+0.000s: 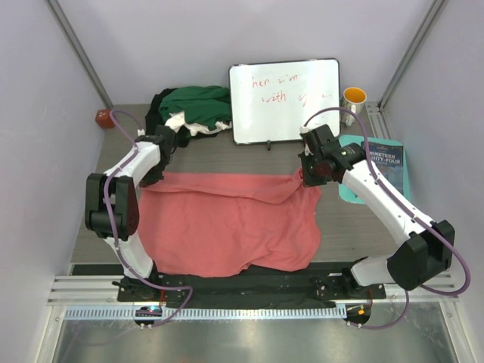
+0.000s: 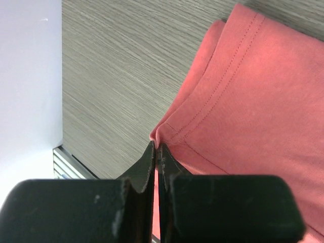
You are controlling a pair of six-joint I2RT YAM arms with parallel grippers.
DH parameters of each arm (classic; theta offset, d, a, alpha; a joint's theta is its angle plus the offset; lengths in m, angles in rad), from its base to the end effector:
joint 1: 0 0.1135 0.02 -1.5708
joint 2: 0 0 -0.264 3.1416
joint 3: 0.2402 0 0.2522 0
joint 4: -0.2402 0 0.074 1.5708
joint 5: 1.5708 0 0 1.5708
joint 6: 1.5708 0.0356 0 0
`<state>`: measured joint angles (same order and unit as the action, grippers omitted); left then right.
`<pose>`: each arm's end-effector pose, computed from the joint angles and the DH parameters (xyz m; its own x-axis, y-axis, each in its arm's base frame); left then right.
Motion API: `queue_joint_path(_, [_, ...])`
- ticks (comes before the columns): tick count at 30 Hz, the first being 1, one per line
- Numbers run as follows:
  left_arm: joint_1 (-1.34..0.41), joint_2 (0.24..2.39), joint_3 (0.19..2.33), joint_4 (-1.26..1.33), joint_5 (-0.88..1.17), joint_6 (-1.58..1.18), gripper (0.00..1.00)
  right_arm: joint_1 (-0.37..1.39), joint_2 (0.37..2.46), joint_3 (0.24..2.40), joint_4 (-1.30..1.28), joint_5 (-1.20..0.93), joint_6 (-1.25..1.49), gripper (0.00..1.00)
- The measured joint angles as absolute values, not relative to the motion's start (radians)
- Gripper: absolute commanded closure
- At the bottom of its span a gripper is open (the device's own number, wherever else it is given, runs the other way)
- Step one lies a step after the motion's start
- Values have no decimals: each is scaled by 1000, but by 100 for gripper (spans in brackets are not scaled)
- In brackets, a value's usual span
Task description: Fold and stack the t-shirts
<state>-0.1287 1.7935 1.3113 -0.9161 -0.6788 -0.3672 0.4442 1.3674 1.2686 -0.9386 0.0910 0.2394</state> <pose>0.3407 -0.0216 0.2103 -0.9094 -0.1641 -0.3823 -0.3573 0.7787 0.5157 0.2470 0.1140 0.3134 -0.8469 -0.1415 -0.5125 -0.1908 0.9806 0.0445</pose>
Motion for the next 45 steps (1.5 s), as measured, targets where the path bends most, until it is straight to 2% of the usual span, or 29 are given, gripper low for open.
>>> queue_joint_path(13, [-145,1796,1282,-921,-643,-368,100,444,1373,1213,-941,91,247,99])
queue_joint_path(29, [-146,1910,1283,-958,-678,-418,100,444,1402,1170,-948,51,267,99])
queue_joint_path(33, [-143,1911,1283,-962,-681,-420,65,444,1402,1159,-949,50,270,97])
queue_joint_path(35, [-142,1911,1284,-967,-682,-424,62,444,1402,1157,-949,46,270,96])
queue_joint_path(36, [-141,1911,1284,-970,-683,-428,55,444,1402,1156,-950,45,270,95])
queue_joint_path(39, [-142,1910,1285,-980,-689,-435,48,444,1402,1155,-955,42,275,88])
queue_joint_path(43, [-141,1888,1285,-987,-699,-439,46,444,1402,1155,-974,42,285,85])
queue_joint_path(45, [-141,1851,1288,-989,-709,-441,46,444,1399,1155,-980,46,291,78])
